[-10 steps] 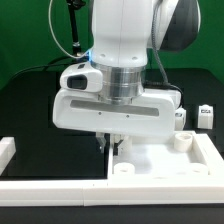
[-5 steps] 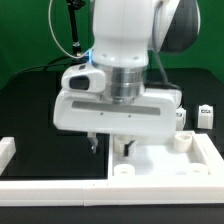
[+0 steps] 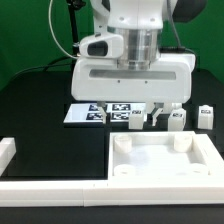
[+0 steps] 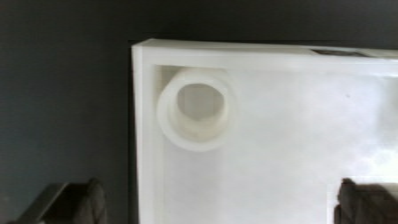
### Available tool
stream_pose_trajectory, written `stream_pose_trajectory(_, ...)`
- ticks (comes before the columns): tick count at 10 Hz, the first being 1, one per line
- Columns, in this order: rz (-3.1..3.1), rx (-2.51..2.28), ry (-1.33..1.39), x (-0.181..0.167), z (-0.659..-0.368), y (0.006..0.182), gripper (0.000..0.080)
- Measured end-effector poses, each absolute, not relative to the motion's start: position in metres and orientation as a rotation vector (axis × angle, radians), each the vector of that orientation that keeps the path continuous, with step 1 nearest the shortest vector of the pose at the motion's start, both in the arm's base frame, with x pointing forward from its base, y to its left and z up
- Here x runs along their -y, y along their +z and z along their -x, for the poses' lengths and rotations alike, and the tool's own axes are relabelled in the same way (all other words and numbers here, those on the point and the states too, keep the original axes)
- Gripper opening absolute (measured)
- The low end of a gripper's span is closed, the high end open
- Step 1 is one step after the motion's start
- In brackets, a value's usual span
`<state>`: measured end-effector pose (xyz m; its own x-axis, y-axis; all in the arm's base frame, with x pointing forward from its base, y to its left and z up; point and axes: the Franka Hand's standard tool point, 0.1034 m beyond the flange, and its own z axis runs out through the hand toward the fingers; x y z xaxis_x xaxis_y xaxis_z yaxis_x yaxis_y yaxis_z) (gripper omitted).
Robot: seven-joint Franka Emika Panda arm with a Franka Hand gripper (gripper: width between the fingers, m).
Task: Assemble one leg
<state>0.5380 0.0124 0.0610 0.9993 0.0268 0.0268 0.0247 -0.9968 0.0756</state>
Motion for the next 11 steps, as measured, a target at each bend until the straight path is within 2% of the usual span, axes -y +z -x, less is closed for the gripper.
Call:
stream_pose_trajectory(3,-3.066,-0.040,0.043,-0.013,-0.538,0.061,0.0649)
stream_pose_trajectory(5,-3.101,-0.028,-0.028,-0.021,-0.523,0.082,0.0649)
stream_pose_trajectory(8,-3.091,-0.054,-0.035,-0.022,-0.521,0.084,0.0649)
stream_pose_trajectory(11,-3.075,-0.048,-0.402,-0.028,-0.503,0.081,0.0649)
